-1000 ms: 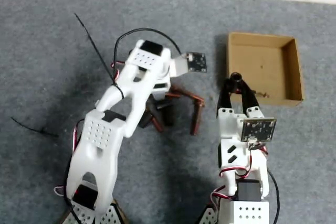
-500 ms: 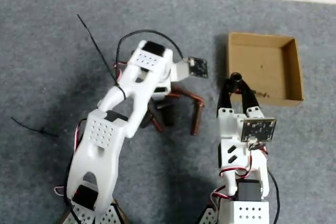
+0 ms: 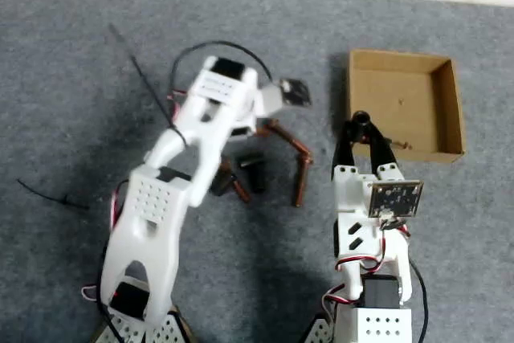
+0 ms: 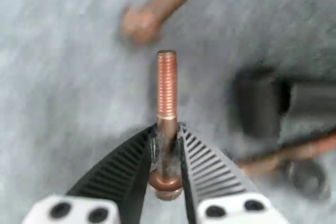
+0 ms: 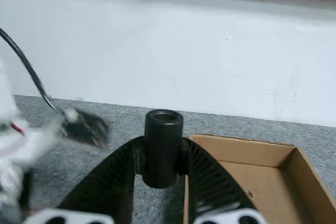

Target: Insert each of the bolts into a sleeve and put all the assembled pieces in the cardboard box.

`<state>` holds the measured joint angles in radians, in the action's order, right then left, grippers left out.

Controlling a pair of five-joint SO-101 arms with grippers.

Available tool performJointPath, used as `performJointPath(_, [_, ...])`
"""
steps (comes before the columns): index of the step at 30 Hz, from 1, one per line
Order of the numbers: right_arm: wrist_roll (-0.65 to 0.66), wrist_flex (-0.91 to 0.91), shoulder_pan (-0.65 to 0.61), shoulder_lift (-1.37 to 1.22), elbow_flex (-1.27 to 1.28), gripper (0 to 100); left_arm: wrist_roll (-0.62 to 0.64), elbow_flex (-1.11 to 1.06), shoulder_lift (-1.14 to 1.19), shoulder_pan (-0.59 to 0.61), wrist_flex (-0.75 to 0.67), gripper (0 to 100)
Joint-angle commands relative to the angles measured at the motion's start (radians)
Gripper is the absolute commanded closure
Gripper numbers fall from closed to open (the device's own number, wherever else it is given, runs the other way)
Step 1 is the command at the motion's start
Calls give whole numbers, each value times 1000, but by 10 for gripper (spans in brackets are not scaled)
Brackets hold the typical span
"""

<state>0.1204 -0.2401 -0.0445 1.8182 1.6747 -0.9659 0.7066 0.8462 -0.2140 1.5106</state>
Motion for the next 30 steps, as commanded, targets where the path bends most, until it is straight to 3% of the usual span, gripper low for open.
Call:
performJointPath(1, [2, 2, 5, 19, 119, 992, 18, 159, -143, 85, 169, 995])
performJointPath(12, [2, 1, 5, 19, 119, 992, 18, 179, -206, 351, 250, 995])
performJointPath(16, [2, 1, 5, 19, 119, 992, -155, 24, -211, 418, 250, 995])
performJointPath(20, [2, 1, 5, 19, 119, 992, -256, -130, -211, 418, 250, 995])
performJointPath(30, [2, 1, 4, 19, 119, 992, -247, -154, -209, 360, 250, 995])
